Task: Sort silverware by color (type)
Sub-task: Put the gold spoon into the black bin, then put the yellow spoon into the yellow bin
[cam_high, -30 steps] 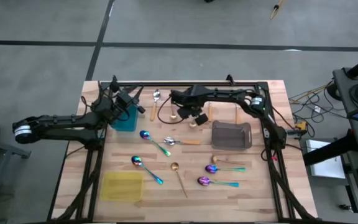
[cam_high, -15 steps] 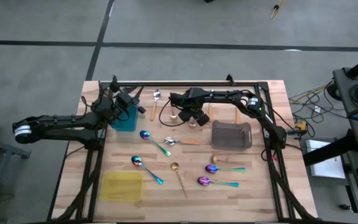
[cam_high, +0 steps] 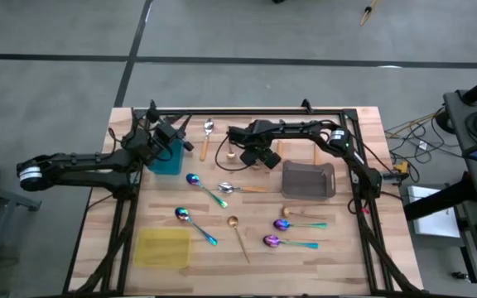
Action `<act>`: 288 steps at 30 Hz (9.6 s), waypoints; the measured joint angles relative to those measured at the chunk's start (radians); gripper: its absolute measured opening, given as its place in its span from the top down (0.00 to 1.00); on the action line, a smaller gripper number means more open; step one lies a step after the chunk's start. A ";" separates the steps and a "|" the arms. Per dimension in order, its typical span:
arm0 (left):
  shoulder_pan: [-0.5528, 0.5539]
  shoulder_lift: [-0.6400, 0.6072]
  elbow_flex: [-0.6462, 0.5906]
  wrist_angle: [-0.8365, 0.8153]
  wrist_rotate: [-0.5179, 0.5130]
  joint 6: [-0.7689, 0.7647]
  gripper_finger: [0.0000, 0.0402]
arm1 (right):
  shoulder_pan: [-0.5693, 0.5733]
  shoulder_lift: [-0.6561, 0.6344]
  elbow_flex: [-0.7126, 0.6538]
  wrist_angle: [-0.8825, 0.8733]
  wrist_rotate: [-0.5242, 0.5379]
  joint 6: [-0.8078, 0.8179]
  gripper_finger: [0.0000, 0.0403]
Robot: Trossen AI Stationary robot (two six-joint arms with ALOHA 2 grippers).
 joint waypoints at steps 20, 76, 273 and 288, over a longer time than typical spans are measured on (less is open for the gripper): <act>0.000 0.000 0.000 0.000 0.000 0.008 0.86 | 0.000 0.038 -0.003 0.041 -0.038 -0.060 0.95; 0.000 0.000 0.000 -0.004 0.000 -0.001 0.86 | 0.188 -0.443 -0.012 -0.237 -0.044 1.002 0.97; 0.164 0.986 0.948 -1.519 0.117 -0.910 0.71 | 0.175 -1.267 -1.132 0.867 0.140 0.734 0.89; 0.165 0.986 0.941 -1.502 0.119 -0.937 0.66 | 0.175 -1.266 -1.132 0.867 0.139 0.737 0.89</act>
